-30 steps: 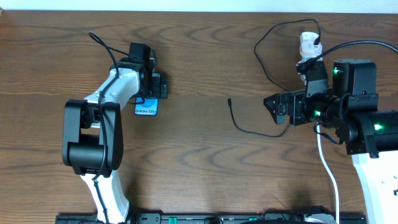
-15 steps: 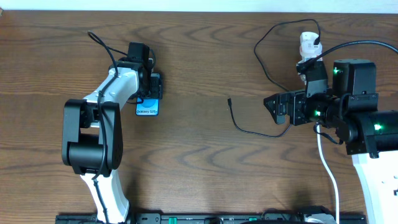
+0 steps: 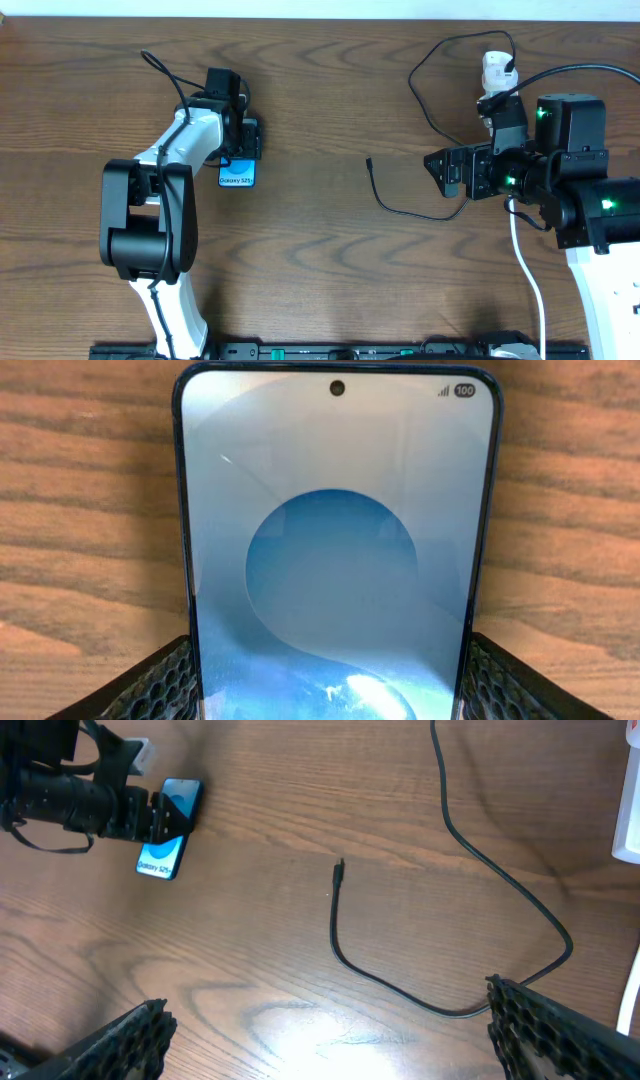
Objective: Plug charger to phone and switch on socket
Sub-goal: 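Grasp the blue phone's bottom edge with the left gripper, then lift the phone upright and bring the right gripper to it, then grasp the phone's side edge with the right gripper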
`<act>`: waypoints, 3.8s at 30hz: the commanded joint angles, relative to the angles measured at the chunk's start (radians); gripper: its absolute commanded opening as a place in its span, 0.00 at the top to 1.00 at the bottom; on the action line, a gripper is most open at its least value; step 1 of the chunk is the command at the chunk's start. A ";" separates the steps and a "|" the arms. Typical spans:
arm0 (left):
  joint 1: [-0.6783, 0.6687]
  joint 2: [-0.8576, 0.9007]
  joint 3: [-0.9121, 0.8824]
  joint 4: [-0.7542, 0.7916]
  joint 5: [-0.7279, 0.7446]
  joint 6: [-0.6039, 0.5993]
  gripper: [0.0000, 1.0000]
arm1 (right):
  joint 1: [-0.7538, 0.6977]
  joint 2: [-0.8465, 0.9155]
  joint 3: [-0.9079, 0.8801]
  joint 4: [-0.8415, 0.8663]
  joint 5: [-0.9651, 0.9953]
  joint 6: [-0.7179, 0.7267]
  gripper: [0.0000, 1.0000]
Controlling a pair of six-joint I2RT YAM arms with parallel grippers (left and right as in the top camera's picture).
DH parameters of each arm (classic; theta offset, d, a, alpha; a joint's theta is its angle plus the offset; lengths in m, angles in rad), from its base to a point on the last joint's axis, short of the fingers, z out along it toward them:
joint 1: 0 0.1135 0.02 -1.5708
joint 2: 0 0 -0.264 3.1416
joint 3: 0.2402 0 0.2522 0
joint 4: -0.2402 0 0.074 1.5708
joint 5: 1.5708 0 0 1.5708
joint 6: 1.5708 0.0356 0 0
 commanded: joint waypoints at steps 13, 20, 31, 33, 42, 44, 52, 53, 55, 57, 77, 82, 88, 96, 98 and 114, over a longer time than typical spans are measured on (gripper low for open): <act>0.000 -0.143 0.003 -0.028 0.023 -0.145 0.92 | -0.006 0.005 0.019 0.002 -0.010 -0.017 0.01; -0.001 -0.261 0.003 -0.063 0.024 -0.419 0.93 | -0.006 0.005 0.019 0.028 -0.013 0.070 0.01; -0.001 -0.371 0.003 -0.095 0.207 -0.948 0.92 | 0.024 0.069 0.014 0.118 -0.020 0.373 0.08; -0.001 -0.381 0.003 -0.098 0.240 -1.072 0.93 | 0.044 0.092 0.014 0.135 -0.044 0.375 0.09; -0.001 -0.383 0.003 -0.101 0.497 -1.400 0.92 | 0.167 0.209 0.014 0.261 -0.100 0.412 0.12; -0.001 -0.383 0.003 -0.101 0.531 -1.421 0.93 | 0.199 0.232 0.014 0.299 -0.100 0.421 0.12; -0.002 -0.383 0.003 -0.100 0.612 -1.456 0.93 | 0.317 0.326 0.014 0.447 -0.050 0.492 0.20; -0.002 -0.383 0.003 -0.100 0.626 -1.469 0.93 | 0.327 0.337 0.014 0.464 -0.049 0.501 0.22; -0.002 -0.383 0.003 -0.094 0.634 -1.492 0.93 | 0.342 0.355 0.014 0.495 -0.050 0.524 0.23; -0.002 -0.383 0.003 -0.089 0.634 -1.499 0.93 | 0.355 0.365 0.014 0.520 -0.050 0.540 0.24; -0.040 -0.383 0.002 -0.068 0.600 -1.521 0.93 | 0.466 0.512 0.014 0.695 0.006 0.643 0.25; -0.040 -0.383 0.002 -0.068 0.600 -1.521 0.93 | 0.467 0.539 0.014 0.726 0.006 0.644 0.29; -0.040 -0.383 0.002 -0.068 0.600 -1.534 0.93 | 0.479 0.551 0.014 0.764 0.007 0.644 0.42; -0.040 -0.383 0.002 -0.068 0.609 -1.580 0.92 | 0.514 0.551 0.014 0.773 0.044 0.636 0.51; -0.040 -0.383 0.002 -0.072 0.612 -1.580 0.92 | 0.519 0.552 0.014 0.773 0.051 0.636 0.57; -0.040 -0.383 0.002 -0.072 0.612 -1.580 0.93 | 0.523 0.555 0.014 0.773 0.067 0.636 0.80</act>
